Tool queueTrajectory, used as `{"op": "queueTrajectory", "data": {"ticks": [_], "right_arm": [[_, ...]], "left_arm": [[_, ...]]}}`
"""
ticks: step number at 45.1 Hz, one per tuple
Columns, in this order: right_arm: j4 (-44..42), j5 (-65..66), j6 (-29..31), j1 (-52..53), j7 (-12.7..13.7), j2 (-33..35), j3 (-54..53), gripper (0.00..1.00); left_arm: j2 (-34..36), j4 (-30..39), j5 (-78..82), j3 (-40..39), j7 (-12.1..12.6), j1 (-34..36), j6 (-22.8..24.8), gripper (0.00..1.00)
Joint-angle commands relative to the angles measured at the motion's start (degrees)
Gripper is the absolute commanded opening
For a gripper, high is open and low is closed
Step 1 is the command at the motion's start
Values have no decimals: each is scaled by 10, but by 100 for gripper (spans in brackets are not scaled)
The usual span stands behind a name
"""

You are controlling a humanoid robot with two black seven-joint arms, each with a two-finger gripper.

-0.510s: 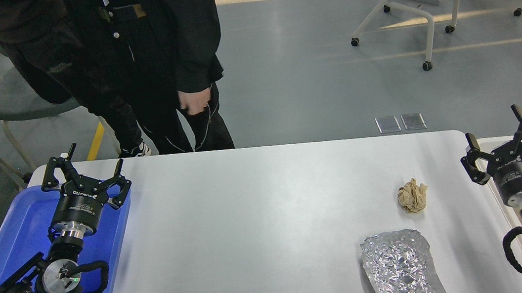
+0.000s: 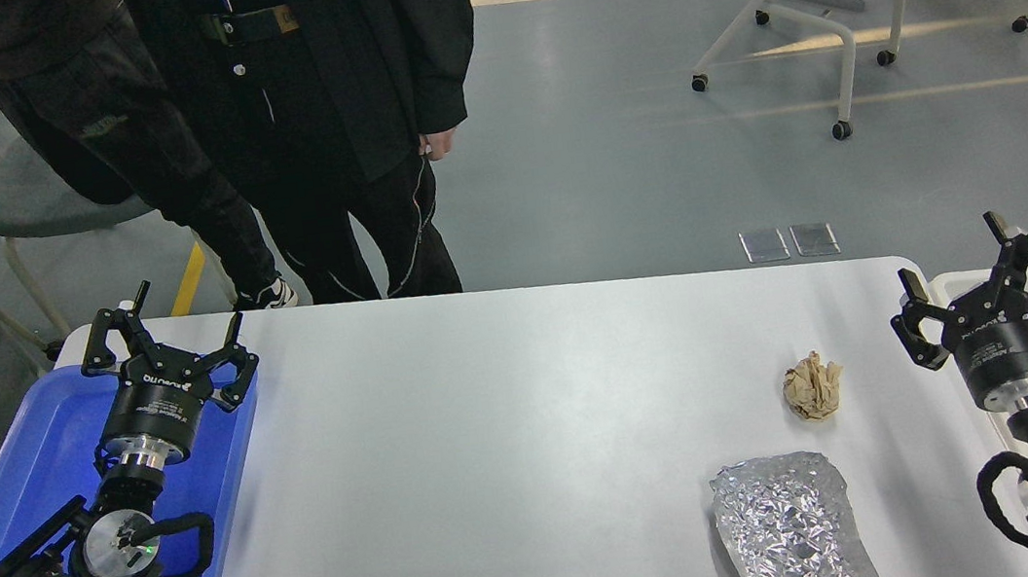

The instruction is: Tidy desktop

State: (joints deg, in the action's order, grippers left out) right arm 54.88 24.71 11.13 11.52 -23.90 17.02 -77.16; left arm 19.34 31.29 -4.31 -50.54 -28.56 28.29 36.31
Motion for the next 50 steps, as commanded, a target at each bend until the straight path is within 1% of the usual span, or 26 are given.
{"op": "queueTrajectory", "data": {"ticks": [1, 8, 10, 14, 17, 21, 23, 26, 29, 32, 33, 34, 37, 41, 47, 50], "right_arm": [[1, 0, -1, 6, 0, 5, 11, 100], [7, -1, -11, 10, 8, 7, 13, 100], [10, -1, -15, 10, 18, 10, 13, 100], [41, -1, -25, 10, 54, 24, 15, 100], [66, -1, -36, 8, 75, 45, 24, 100], [82, -1, -40, 7, 80, 84, 66, 100], [101, -1, -37, 4, 84, 128, 97, 100], [109, -1, -36, 5, 92, 152, 114, 100], [116, -1, -33, 10, 108, 169, 127, 100], [122, 0, -33, 11, 131, 181, 134, 100], [131, 1, -33, 13, 148, 189, 136, 100], [138, 1, -33, 13, 156, 194, 137, 100], [151, 1, -33, 17, 171, 210, 140, 100], [162, 1, -34, 29, 184, 231, 154, 100], [208, 16, -25, 38, 182, 289, 199, 100], [225, 54, -24, 43, 182, 307, 207, 100]], "left_arm": [[1, 0, 0, 0, 0, 0, 0, 100], [0, 0, 0, 0, 0, 0, 0, 100], [0, 0, 0, 0, 0, 0, 0, 100], [0, 0, 0, 0, 0, 0, 0, 100], [0, 0, 0, 0, 0, 0, 0, 100], [0, 0, 0, 0, 0, 0, 0, 100], [0, 0, 0, 0, 0, 0, 0, 100], [0, 0, 1, 0, 0, 0, 0, 100], [0, 0, 1, 1, 0, 0, 3, 100], [0, 1, 1, 1, 0, 0, 4, 100], [0, 1, 1, 2, 0, 0, 4, 100], [0, 0, 1, 1, 0, 0, 4, 100], [0, 1, 2, 2, 0, 0, 4, 100], [0, 1, 2, 1, 0, 0, 4, 100], [0, 1, 2, 2, 0, 0, 4, 100], [0, 1, 2, 2, 0, 0, 4, 100]]}}
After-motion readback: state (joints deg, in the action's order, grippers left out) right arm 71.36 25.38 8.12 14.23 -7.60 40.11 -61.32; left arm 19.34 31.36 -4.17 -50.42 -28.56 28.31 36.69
